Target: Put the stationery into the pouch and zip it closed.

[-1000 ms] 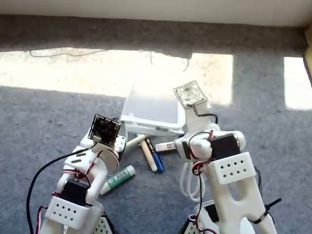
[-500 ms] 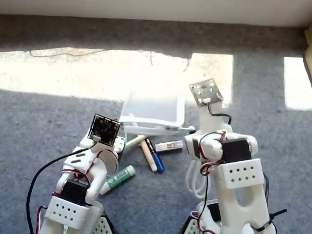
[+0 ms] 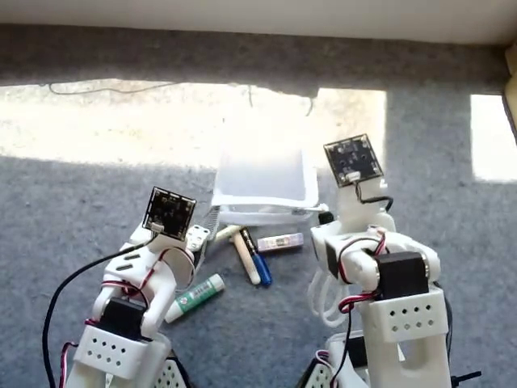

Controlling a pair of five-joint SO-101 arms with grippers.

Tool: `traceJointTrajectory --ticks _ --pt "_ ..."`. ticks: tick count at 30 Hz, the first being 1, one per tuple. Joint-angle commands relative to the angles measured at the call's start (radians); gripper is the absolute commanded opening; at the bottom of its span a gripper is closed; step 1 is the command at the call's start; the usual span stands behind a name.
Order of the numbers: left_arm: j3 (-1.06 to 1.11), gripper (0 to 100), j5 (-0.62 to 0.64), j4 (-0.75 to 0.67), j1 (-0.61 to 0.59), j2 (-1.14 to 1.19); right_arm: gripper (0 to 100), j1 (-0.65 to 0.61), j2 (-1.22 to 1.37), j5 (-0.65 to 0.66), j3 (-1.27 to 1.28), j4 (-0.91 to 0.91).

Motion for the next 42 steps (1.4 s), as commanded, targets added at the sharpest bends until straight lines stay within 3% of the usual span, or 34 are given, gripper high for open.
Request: traceJointTrajectory --ticks 1,11,19,23,32,39,42 --pt "-0.047 26 0.057 0.002 -0.022 -0.007 0.5 -0.079 -0.028 0.009 -0.064 0.05" --pt "-0.035 26 0.055 -0.002 -0.022 -0.005 0.5 -0.11 -0.03 0.009 -0.077 0.087" --pt "0.033 25 0.055 -0.13 -0.022 -0.005 0.5 -0.148 -0.03 0.008 -0.226 0.196" --pt "0.031 20 0.044 -0.13 -0.022 -0.005 0.5 -0.203 -0.03 0.003 -0.225 0.197" --pt "0.005 4 -0.017 -0.127 -0.022 -0.015 1.5 -0.202 -0.03 0.002 -0.225 0.189" --pt "-0.205 1 -0.011 0.118 -0.024 -0.01 22.1 -0.2 -0.03 0.0 -0.225 0.188" --pt "-0.249 1 -0.011 0.155 -0.024 -0.004 23.9 -0.2 -0.03 0.0 -0.225 0.188"
